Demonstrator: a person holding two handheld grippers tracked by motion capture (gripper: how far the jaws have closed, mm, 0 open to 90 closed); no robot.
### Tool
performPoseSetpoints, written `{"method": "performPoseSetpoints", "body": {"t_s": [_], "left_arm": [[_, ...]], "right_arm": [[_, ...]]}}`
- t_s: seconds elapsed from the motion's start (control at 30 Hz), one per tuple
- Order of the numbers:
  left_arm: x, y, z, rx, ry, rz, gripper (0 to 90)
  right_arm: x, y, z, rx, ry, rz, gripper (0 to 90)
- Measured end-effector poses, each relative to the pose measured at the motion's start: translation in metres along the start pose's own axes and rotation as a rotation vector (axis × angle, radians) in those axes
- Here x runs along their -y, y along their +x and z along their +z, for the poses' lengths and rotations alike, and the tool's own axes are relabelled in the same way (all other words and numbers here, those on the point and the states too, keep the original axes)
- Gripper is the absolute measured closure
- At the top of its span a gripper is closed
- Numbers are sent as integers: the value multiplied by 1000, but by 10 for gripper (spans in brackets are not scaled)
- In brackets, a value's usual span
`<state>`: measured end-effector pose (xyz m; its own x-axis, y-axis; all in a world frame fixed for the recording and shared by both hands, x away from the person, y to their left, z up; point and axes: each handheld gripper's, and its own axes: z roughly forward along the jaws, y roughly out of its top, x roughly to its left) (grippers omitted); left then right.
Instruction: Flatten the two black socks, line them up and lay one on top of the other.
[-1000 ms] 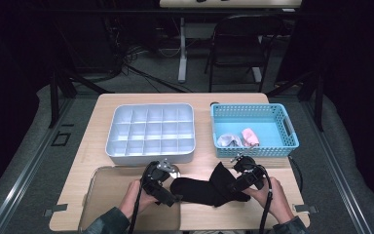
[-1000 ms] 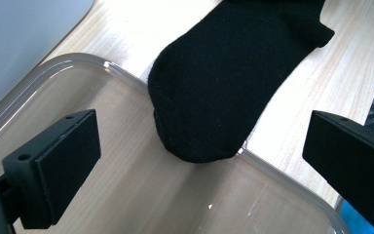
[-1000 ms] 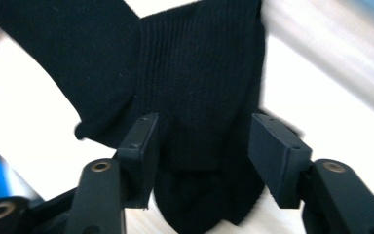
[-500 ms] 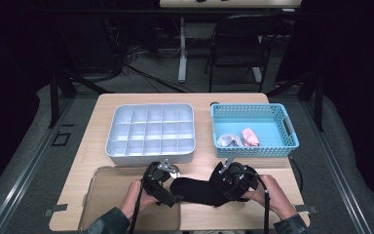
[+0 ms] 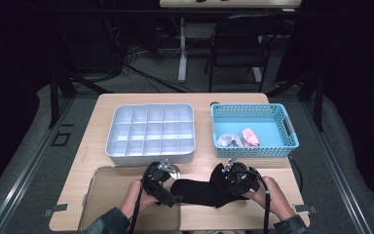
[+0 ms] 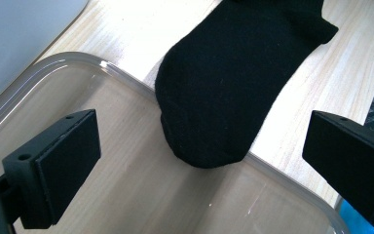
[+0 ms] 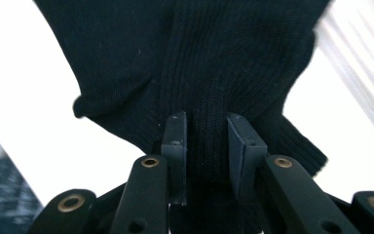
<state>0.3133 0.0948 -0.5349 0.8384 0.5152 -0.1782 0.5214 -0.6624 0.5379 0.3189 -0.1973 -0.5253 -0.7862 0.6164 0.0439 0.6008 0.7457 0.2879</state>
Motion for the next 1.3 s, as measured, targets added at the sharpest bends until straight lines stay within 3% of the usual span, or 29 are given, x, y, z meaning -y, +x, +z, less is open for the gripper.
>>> {"method": "performPoseSetpoints", "body": {"t_s": [0.07, 0.1, 0.2, 0.27, 0.3, 0.33, 0.4, 0.43, 0.5, 0.53, 0.63, 0.77, 0.8, 0.87, 0.97, 1.03, 1.1, 1.13, 1.17, 1.23, 1.27, 1.3], "left_arm": [[0, 0, 0, 0, 0, 1, 5], [0, 0, 0, 0, 0, 1, 5], [0, 0, 0, 0, 0, 1, 5], [0, 0, 0, 1, -1, 1, 5], [0, 0, 0, 1, -1, 1, 5], [0, 0, 0, 0, 1, 1, 4], [0, 0, 0, 0, 2, 2, 5], [0, 0, 0, 1, 2, 2, 5], [0, 0, 1, 5, 3, 3, 4], [0, 0, 1, 5, 2, 2, 4], [0, 0, 1, 3, 3, 2, 5], [0, 0, 1, 6, 4, 1, 5], [0, 0, 1, 6, 4, 3, 4], [-1, 0, 2, 6, 5, 4, 4], [0, 0, 2, 4, 4, 1, 4], [0, 1, 2, 5, 4, 0, 4], [0, 1, 3, 6, 4, -3, 4], [0, 1, 3, 6, 4, -3, 5], [1, 2, 3, 6, 4, -2, 5], [1, 2, 3, 6, 3, -2, 5], [0, 2, 3, 7, 3, -3, 5], [0, 2, 3, 7, 3, -3, 5]], "right_arm": [[3, -2, -6, -12, -37, 59, 728], [6, -6, -13, -6, -66, 129, 726], [12, -12, -23, 16, -90, 249, 724], [17, -14, -25, 37, -148, 351, 721], [17, -14, -25, 37, -148, 351, 721], [21, -20, -28, 64, -115, 387, 714], [22, -21, -27, 78, -115, 406, 708], [22, -24, -18, 93, -93, 427, 667], [21, -24, -14, 97, -80, 423, 643], [20, -26, -3, 105, -26, 400, 537], [20, -26, -10, 113, -19, 377, 439], [23, -25, -23, 96, -21, 349, 396], [24, -24, -26, 94, 26, 311, 388], [25, -24, -24, 90, 26, 313, 391], [27, -24, -11, 69, 95, 287, 413], [27, -23, -7, 69, 103, 294, 441], [26, -25, 0, 65, 166, 266, 532], [26, -25, 0, 65, 166, 266, 532], [29, -24, 5, 66, 113, 316, 601], [28, -26, 0, 61, 151, 289, 682], [30, -24, 1, 65, 108, 323, 716], [30, -24, 1, 65, 108, 323, 716]]}}
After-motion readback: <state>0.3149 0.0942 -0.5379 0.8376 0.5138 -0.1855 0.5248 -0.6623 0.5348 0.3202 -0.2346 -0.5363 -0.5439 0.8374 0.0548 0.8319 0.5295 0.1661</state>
